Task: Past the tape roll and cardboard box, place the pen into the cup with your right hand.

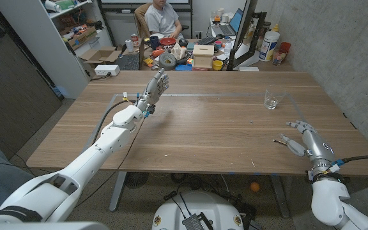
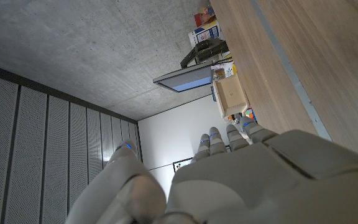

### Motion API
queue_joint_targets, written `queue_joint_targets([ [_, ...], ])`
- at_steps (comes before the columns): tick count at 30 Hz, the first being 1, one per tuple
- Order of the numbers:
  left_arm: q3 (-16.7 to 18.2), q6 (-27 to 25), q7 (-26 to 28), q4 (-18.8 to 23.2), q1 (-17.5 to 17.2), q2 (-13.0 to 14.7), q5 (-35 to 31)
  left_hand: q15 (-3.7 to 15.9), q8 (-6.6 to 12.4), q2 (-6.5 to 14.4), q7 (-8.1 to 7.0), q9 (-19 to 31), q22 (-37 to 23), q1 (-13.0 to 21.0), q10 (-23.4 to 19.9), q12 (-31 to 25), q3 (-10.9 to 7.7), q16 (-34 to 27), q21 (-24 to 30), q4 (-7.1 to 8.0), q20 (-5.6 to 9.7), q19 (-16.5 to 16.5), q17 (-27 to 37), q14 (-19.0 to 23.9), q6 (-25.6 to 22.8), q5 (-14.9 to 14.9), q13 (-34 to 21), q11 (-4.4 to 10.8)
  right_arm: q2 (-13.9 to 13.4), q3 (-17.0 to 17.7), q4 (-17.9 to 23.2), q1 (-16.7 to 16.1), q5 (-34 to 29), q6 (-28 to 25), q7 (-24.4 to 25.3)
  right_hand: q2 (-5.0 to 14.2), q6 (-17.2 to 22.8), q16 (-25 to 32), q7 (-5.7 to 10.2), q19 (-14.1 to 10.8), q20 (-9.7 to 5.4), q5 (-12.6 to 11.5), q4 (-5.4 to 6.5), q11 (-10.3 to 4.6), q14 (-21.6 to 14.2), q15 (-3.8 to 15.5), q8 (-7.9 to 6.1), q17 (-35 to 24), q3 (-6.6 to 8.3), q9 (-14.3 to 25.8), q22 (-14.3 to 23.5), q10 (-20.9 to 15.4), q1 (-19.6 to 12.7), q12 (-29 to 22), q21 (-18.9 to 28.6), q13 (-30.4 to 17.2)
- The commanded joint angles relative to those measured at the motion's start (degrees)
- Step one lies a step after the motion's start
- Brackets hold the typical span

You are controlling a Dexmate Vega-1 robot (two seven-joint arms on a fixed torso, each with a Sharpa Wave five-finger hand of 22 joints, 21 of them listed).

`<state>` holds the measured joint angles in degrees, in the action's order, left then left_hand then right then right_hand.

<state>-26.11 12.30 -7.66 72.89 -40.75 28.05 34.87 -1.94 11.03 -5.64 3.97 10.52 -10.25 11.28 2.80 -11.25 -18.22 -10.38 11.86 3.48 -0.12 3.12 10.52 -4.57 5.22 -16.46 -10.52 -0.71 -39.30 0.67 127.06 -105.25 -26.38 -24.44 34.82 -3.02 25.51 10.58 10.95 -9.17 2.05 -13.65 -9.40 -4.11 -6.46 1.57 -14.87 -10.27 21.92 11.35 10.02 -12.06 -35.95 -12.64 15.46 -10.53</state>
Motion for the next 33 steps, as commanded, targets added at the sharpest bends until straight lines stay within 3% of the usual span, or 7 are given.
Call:
queue_joint_targets([
  [1,0.0,-0.4,0.3,0.6,-0.1,0.2,-0.2,0.05,0.17,0.3,-0.37,0.2,-0.2,0.4,0.6,-0.2,0.14,-0.2,-0.2,0.12,0.11,0.7,0.2,-0.6,0.4,-0.1,-0.3,0.17,-2.3,-2.3,-0.4,0.6,-3.4,-5.5,-0.5,0.15,0.7,0.3,0.12,-0.7,-0.14,-0.2,-0.07,-0.03,0.0,0.16,-0.32,-0.2,0.34,0.1,0.1,-0.1,-0.7,-0.1,-0.2,-0.1],
  [6,0.0,-0.7,0.7,0.9,-0.2,0.4,-0.3,0.02,0.2,0.3,-0.39,0.2,-0.2,0.4,0.5,-0.3,0.2,-0.3,-0.2,0.14,0.08,0.7,0.2,-0.6,0.3,0.0,-0.3,0.25,-3.5,-4.0,-0.5,1.1,-4.7,-9.1,-1.5,0.13,1.2,0.2,0.2,-0.7,0.01,-0.2,0.0,0.04,0.1,-0.01,-0.39,-0.2,0.44,0.1,0.1,0.0,-1.0,0.0,-0.4,-0.1],
  [20,-0.3,-1.0,0.6,1.0,0.5,0.2,-0.7,0.04,0.24,0.4,-0.36,0.2,-0.2,0.5,0.4,-0.3,0.34,-0.3,-0.2,0.16,0.03,0.8,0.2,-0.6,0.2,0.0,-0.3,0.28,-4.9,-4.6,-1.6,1.4,-1.4,-10.8,-1.6,0.11,2.5,0.3,0.43,-1.0,0.55,-0.3,0.13,0.12,-0.1,0.03,-0.52,-0.2,0.68,0.1,0.1,-0.5,-1.6,-0.2,-0.8,-0.1],
  [33,-0.3,-1.5,1.6,1.5,0.0,0.3,-0.8,-0.12,0.22,0.5,-0.33,0.2,-0.2,0.5,0.8,-0.2,0.48,-0.3,-0.2,0.19,-0.46,1.0,0.2,-0.7,0.3,0.0,-0.3,0.12,-5.2,-6.8,-3.2,4.1,1.0,-12.9,-0.4,0.35,3.1,0.5,0.41,-1.3,0.81,-0.4,0.24,0.37,-0.8,-0.01,-0.48,-0.3,1.01,0.2,0.1,-1.0,-2.2,-0.3,-1.0,-0.1],
])
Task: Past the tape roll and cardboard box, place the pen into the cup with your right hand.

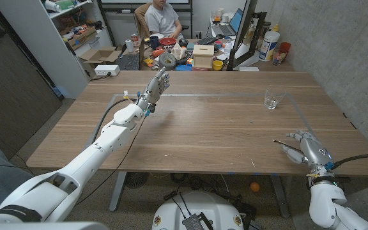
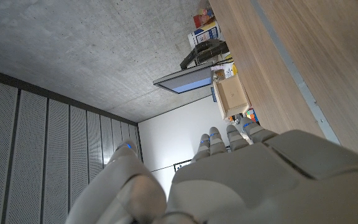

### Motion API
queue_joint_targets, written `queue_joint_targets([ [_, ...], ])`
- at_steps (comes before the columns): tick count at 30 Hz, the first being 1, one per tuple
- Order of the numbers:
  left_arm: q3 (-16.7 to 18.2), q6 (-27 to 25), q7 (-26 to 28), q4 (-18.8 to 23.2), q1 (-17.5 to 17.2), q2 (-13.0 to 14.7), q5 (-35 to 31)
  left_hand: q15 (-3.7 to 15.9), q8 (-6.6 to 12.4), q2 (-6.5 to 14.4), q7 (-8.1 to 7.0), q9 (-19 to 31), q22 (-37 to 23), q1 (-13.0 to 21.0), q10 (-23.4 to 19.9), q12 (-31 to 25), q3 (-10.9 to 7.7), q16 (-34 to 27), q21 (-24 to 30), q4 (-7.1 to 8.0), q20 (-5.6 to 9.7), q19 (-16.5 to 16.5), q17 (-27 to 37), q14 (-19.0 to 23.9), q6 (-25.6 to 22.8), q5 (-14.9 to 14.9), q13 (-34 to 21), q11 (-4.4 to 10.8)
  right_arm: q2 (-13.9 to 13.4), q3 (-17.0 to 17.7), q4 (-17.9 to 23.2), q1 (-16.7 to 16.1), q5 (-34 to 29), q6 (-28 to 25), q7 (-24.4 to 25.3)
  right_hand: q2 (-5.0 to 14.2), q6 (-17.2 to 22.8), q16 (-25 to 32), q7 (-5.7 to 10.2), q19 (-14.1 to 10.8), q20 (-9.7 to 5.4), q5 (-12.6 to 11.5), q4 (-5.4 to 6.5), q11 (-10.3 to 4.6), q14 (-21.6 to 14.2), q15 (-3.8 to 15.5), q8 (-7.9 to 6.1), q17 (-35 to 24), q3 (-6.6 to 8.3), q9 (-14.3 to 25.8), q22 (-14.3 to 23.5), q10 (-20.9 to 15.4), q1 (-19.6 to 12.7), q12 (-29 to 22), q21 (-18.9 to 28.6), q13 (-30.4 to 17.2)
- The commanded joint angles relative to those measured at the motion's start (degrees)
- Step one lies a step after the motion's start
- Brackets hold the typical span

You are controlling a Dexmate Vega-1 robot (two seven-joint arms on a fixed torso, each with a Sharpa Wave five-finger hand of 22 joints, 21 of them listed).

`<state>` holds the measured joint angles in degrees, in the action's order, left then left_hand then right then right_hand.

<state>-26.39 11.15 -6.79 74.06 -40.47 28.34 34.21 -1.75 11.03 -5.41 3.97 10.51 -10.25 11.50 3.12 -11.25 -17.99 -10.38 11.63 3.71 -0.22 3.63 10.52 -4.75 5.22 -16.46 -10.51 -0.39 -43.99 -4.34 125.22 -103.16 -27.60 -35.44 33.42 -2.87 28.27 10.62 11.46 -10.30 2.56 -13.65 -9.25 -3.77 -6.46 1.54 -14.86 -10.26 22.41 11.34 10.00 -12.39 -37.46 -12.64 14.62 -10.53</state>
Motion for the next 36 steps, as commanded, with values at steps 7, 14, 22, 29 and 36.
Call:
queue_joint_targets([
  [7,-0.1,-0.7,0.6,0.4,-0.2,0.0,-0.1,-0.3,0.21,0.3,-0.34,0.2,-0.2,0.3,0.5,-0.2,0.33,-0.3,0.0,-0.03,-0.7,0.6,0.2,-0.6,0.3,0.0,-0.3,-0.17,-0.5,-2.7,-2.2,3.0,3.6,-2.4,2.6,0.34,1.5,0.6,0.01,-0.7,0.18,-0.3,0.24,0.01,-1.5,0.08,-0.69,-0.3,0.73,0.2,0.2,-1.5,-1.0,-0.6,-0.3,-0.1],
  [14,-0.2,-0.7,1.0,0.5,-0.2,0.0,-0.4,-0.3,0.23,0.3,-0.38,0.2,-0.2,0.4,0.5,-0.2,0.4,-0.3,0.0,-0.01,-0.88,0.6,0.2,-0.5,0.3,0.0,-0.3,-0.09,0.0,-2.9,-3.3,3.3,5.2,-2.4,4.7,0.42,2.7,0.8,-0.12,-1.1,0.08,-0.3,0.39,0.02,-2.4,0.62,-0.9,-0.3,0.88,0.3,0.2,-2.4,-1.2,-0.9,-0.5,-0.1],
  [22,-0.3,-0.8,1.0,0.5,0.0,0.0,-0.5,-0.27,0.25,0.4,-0.42,0.2,-0.2,0.4,0.6,-0.2,0.5,-0.3,0.0,0.01,-1.0,0.8,0.2,-0.6,0.2,0.0,-0.3,-0.06,-0.5,-4.3,-5.2,4.6,6.6,-1.9,5.8,0.43,3.6,0.9,-0.01,-1.6,-0.04,-0.2,0.49,-0.15,-3.0,0.85,-1.03,-0.3,0.97,0.3,0.2,-3.2,-1.4,-1.1,-0.6,-0.1],
  [29,-0.2,-0.9,1.3,0.9,-0.2,0.1,-0.6,-0.26,0.24,0.4,-0.44,0.2,-0.2,0.4,0.6,-0.2,0.58,-0.3,0.0,0.02,-1.1,0.9,0.2,-0.6,0.2,0.1,-0.3,-0.02,-0.3,-5.3,-6.4,5.7,7.9,-1.9,7.3,0.43,4.4,1.0,0.14,-2.0,-0.19,-0.2,0.6,-0.3,-3.8,0.94,-1.14,-0.4,1.03,0.4,0.2,-3.7,-1.5,-1.2,-0.6,-0.1],
  [36,-0.2,-1.4,1.5,1.4,-0.5,0.3,-0.4,-0.25,0.23,0.4,-0.45,0.2,-0.2,0.4,0.6,-0.2,0.66,-0.3,0.0,0.04,-1.2,0.9,0.2,-0.7,0.2,0.1,-0.3,0.08,-0.3,-5.5,-7.8,6.0,8.8,-0.8,9.5,0.67,8.3,1.2,0.58,-3.5,-0.14,-0.2,0.81,-0.99,-5.8,2.16,-2.14,-0.4,1.38,0.6,0.3,-5.8,-2.0,-1.8,-0.7,-0.1],
])
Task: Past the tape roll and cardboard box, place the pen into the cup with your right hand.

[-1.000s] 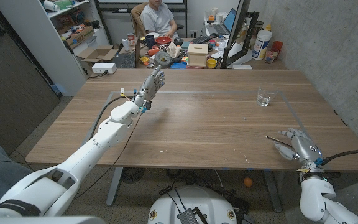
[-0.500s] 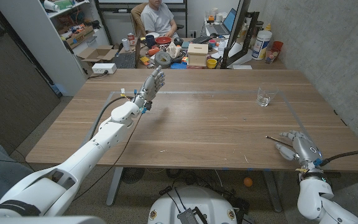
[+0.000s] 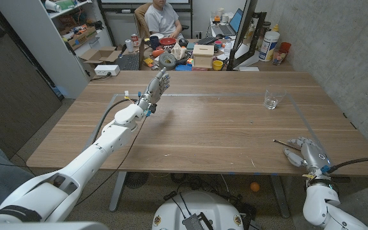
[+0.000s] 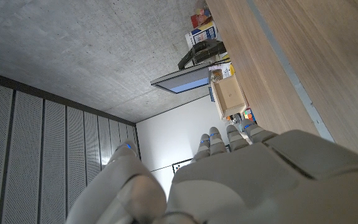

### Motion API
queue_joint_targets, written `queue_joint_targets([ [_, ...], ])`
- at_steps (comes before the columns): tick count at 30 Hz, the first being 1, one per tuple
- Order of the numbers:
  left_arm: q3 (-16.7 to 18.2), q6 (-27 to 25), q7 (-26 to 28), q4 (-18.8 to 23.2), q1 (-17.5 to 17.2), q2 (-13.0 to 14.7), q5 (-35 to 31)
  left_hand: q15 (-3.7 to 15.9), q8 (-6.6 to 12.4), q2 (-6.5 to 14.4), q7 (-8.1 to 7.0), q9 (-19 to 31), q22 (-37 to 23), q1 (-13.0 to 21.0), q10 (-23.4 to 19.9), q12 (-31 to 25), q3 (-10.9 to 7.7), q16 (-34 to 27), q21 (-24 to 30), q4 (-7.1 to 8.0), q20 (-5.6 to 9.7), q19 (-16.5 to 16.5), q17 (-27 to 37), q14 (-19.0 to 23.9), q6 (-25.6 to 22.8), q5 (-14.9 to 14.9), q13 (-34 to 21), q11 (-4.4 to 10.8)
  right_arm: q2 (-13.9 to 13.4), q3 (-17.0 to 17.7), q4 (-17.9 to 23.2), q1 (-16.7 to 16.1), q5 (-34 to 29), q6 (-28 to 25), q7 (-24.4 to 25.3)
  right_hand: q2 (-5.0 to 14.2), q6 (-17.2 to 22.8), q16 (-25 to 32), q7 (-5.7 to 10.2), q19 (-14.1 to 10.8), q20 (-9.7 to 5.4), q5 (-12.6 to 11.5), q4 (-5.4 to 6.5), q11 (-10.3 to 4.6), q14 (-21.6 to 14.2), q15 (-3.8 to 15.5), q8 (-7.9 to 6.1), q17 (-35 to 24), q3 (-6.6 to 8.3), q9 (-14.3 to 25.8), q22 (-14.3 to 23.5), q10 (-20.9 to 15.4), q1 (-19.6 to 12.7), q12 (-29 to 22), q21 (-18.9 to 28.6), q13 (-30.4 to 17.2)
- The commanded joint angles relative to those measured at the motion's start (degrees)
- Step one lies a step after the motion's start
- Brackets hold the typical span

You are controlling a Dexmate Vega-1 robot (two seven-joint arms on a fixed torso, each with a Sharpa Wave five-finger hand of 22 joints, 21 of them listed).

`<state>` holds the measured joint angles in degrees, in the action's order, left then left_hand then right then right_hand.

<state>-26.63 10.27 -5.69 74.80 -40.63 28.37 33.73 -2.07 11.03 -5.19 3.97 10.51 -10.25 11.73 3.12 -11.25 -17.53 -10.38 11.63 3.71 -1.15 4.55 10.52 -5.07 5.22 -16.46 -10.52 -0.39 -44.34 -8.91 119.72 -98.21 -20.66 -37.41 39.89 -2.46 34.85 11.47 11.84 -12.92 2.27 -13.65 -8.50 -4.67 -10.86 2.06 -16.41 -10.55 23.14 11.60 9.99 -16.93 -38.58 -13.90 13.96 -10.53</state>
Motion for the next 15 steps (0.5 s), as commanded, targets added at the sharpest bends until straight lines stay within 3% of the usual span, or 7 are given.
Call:
queue_joint_targets([
  [1,0.1,-0.5,0.4,0.7,-0.4,0.3,0.0,0.1,0.23,0.2,-0.46,0.2,-0.2,0.2,0.6,-0.2,0.2,-0.3,0.0,0.05,-0.27,0.0,0.2,-0.4,0.2,0.1,-0.3,0.08,0.1,-1.0,-2.5,1.2,2.0,1.1,3.3,0.28,1.8,0.4,0.25,-1.1,0.16,-0.2,0.05,-0.11,-1.6,1.8,-0.57,-0.1,0.69,0.4,0.3,-1.4,-0.9,-0.6,0.0,-0.2],
  [15,0.1,-0.7,0.9,1.4,-0.8,0.5,-0.1,0.05,0.22,0.3,-0.45,0.2,-0.3,0.2,0.6,-0.3,0.35,-0.3,0.0,0.08,-0.43,0.2,0.2,-0.5,0.3,0.1,-0.3,0.02,-0.4,-1.4,-5.4,3.2,5.6,2.3,3.5,0.83,6.0,0.7,0.48,-3.1,0.51,-0.2,0.1,-0.71,-4.9,2.72,-1.8,-0.1,1.41,0.9,0.3,-4.3,-2.0,-1.2,-0.1,-0.1],
])
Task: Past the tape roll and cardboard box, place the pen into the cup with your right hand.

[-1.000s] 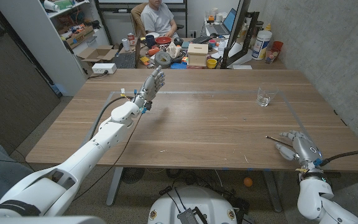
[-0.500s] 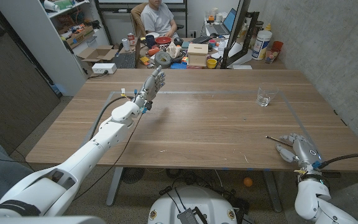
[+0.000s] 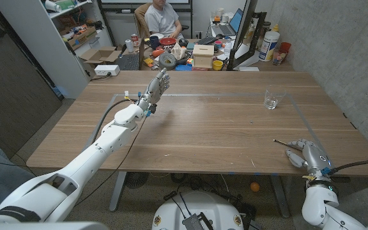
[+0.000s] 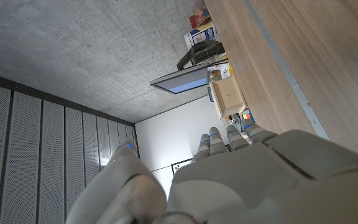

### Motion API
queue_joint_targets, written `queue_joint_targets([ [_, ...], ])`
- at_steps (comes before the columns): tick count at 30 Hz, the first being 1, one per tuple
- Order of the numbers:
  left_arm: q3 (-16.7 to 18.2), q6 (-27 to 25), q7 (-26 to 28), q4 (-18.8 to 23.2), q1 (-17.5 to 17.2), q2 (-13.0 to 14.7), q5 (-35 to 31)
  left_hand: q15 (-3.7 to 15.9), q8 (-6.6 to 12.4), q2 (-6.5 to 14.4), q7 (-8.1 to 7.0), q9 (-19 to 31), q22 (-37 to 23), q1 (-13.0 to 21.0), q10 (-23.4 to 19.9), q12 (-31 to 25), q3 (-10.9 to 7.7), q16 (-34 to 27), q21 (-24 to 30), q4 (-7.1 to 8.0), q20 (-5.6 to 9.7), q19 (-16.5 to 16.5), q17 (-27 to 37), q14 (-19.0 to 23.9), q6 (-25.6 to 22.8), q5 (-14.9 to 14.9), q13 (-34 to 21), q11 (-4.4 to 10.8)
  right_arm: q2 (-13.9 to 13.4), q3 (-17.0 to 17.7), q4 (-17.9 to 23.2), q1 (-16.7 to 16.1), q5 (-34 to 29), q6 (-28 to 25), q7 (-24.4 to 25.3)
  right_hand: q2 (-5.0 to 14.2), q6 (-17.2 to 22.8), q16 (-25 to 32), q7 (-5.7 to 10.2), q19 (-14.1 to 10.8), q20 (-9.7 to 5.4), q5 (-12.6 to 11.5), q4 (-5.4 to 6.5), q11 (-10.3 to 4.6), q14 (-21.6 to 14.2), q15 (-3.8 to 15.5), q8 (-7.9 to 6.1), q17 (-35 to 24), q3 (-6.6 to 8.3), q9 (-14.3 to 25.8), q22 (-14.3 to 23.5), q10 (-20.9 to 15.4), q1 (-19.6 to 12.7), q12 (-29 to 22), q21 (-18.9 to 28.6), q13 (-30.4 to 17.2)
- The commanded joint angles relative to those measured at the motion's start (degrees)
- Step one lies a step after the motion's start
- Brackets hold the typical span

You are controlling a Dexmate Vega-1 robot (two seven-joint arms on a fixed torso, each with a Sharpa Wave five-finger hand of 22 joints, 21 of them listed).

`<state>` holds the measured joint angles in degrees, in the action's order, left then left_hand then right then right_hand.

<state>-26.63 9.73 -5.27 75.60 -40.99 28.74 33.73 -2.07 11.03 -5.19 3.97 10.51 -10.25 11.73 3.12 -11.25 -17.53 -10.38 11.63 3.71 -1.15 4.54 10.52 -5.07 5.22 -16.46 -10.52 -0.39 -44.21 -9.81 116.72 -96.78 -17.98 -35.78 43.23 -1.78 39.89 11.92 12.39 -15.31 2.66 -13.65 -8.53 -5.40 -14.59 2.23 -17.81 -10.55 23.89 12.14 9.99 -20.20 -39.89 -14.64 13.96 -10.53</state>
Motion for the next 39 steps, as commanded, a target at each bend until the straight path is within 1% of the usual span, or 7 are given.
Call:
queue_joint_targets([
  [1,0.1,-0.1,0.6,0.7,-0.5,0.2,-0.1,0.08,0.22,0.3,-0.47,0.2,-0.3,0.2,0.6,-0.2,0.36,-0.3,0.0,0.08,-0.47,0.2,0.2,-0.5,0.3,0.1,-0.3,0.01,-0.9,-0.7,-2.5,2.0,3.0,0.8,-0.2,0.15,1.0,0.3,-0.1,-0.8,0.18,-0.2,0.12,0.01,-1.2,2.48,-0.4,-0.1,0.68,0.4,0.3,-1.1,-0.7,-0.5,-0.1,-0.1],
  [6,0.4,-0.1,1.0,1.1,-1.0,0.2,0.1,0.16,0.21,0.3,-0.46,0.2,-0.3,0.2,0.8,-0.2,0.41,-0.3,0.0,0.09,-0.52,0.2,0.2,-0.5,0.3,0.1,-0.3,0.24,-1.1,-0.9,-3.6,3.6,4.3,1.2,-0.3,0.47,2.2,0.4,-0.49,-1.6,0.47,-0.2,0.31,-0.04,-2.2,2.46,-0.85,-0.1,0.85,0.6,0.4,-2.4,-0.8,-0.8,0.0,-0.1],
  [11,0.7,0.0,1.7,1.6,-1.6,0.3,0.3,0.15,0.21,0.3,-0.49,0.2,-0.3,0.2,0.8,-0.2,0.46,-0.3,0.0,0.1,-0.62,0.3,0.2,-0.5,0.3,0.1,-0.3,0.18,-1.1,-1.4,-4.4,4.7,4.6,1.4,0.9,1.3,5.0,0.5,-0.9,-2.9,0.96,-0.1,0.35,-0.02,-3.8,2.67,-1.97,-0.1,1.34,1.1,0.4,-4.0,-1.5,-1.1,0.1,-0.1],
  [16,0.9,0.1,2.4,2.1,-2.2,0.3,0.3,0.15,0.2,0.3,-0.53,0.2,-0.3,0.3,0.9,-0.2,0.51,-0.3,0.0,0.12,-0.67,0.4,0.2,-0.5,0.4,0.1,-0.3,0.18,-1.1,-1.9,-5.0,5.6,4.4,1.9,2.4,2.49,9.4,0.2,-1.28,-4.3,0.81,0.0,-0.45,-0.69,-5.8,3.48,-4.21,0.1,2.65,2.1,0.5,-5.9,-4.2,-1.3,0.1,-0.1],
  [19,0.9,0.0,2.6,2.3,-2.4,0.3,0.4,0.11,0.21,0.3,-0.52,0.2,-0.3,0.3,0.9,-0.2,0.54,-0.3,-0.1,0.12,-0.75,0.4,0.2,-0.6,0.3,0.1,-0.3,0.22,-1.3,-2.1,-5.0,5.9,4.4,1.8,2.7,3.39,13.0,0.2,-1.23,-5.3,0.72,0.3,-0.77,-1.18,-7.1,3.88,-6.4,0.1,3.54,3.1,0.5,-7.2,-6.2,-1.4,0.1,0.0],
  [34,0.9,0.0,3.5,2.7,-3.0,0.1,0.3,0.11,0.19,0.4,-0.58,0.2,-0.3,0.3,1.0,-0.2,0.68,-0.3,-0.1,0.16,-0.79,0.6,0.2,-0.8,0.4,0.1,-0.3,0.17,-2.5,-1.9,-5.0,5.9,5.5,2.6,3.4,3.17,14.6,-0.2,-1.56,-5.6,0.82,0.8,-1.04,-1.07,-7.5,3.98,-7.94,0.0,3.98,4.2,0.5,-7.6,-7.6,-1.0,-0.2,0.0],
  [39,0.9,0.1,3.6,2.7,-3.0,0.1,0.2,0.12,0.19,0.4,-0.6,0.2,-0.3,0.3,1.0,-0.2,0.74,-0.3,0.0,0.17,-0.85,0.6,0.2,-0.8,0.4,0.1,-0.3,0.16,-2.7,-1.6,-4.6,5.5,5.5,2.7,3.8,3.06,14.2,-0.3,-1.32,-6.3,-0.18,1.0,-0.87,-1.1,-7.5,3.98,-8.19,0.0,4.0,4.6,0.6,-7.7,-7.8,-0.9,0.0,0.0],
])
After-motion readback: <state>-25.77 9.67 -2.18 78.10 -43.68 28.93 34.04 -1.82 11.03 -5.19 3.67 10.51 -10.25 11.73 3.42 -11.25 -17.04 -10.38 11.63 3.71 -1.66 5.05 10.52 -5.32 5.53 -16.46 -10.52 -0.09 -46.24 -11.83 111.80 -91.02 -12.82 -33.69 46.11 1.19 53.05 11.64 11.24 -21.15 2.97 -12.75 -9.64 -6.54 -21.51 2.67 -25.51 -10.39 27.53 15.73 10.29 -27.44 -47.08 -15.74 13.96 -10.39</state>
